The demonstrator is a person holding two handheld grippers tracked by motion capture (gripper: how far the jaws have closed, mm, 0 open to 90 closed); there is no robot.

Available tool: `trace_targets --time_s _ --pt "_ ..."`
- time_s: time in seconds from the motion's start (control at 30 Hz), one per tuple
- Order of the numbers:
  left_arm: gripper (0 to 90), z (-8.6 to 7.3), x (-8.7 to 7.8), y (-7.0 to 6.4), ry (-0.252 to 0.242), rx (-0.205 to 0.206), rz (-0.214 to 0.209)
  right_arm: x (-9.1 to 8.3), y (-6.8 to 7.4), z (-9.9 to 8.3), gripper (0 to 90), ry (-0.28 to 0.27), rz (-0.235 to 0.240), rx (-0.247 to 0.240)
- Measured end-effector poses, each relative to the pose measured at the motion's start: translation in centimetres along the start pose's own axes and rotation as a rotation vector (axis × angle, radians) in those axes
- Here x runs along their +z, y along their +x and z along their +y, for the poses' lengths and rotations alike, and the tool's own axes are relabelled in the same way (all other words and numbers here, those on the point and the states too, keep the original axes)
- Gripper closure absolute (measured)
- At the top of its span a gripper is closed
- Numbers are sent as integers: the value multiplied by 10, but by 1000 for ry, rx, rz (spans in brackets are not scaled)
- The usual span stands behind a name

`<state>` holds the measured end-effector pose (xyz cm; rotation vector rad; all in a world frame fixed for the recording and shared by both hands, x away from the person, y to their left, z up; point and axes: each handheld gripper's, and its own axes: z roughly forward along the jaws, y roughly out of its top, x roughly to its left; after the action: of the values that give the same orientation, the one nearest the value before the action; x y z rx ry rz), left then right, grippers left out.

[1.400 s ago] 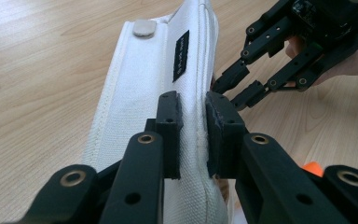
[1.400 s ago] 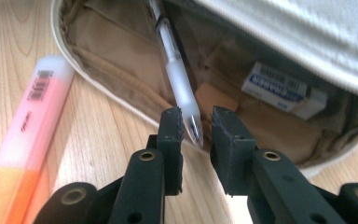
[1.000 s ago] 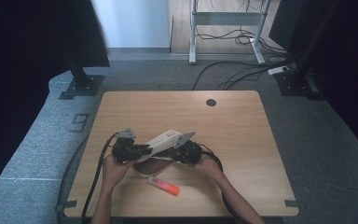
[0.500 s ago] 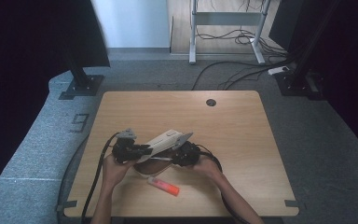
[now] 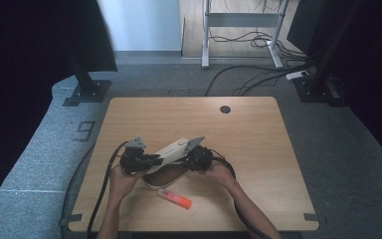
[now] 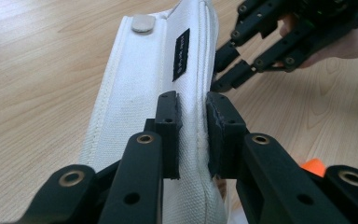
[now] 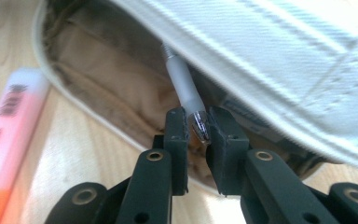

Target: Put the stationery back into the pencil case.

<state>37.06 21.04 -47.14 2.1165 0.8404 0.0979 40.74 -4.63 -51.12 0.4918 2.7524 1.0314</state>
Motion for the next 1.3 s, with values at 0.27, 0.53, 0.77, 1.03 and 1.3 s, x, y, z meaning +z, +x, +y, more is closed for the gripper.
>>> trace_targets --time_s 0.27,0.53,0.77,1.03,1.3 --pt "756 0 -1 1 -4 -2 -5 5 -8 -6 667 18 -29 39" --pt "759 0 -1 1 -5 -1 3 -11 -5 -10 553 -30 -6 62" --pt "761 0 -2 1 -6 2 12 -19 6 -17 426 -41 11 96" --pt "759 0 -1 0 -4 6 12 -25 19 -25 319 -59 23 128" --pt "758 0 -1 0 -1 9 13 -28 35 -29 247 -71 54 128"
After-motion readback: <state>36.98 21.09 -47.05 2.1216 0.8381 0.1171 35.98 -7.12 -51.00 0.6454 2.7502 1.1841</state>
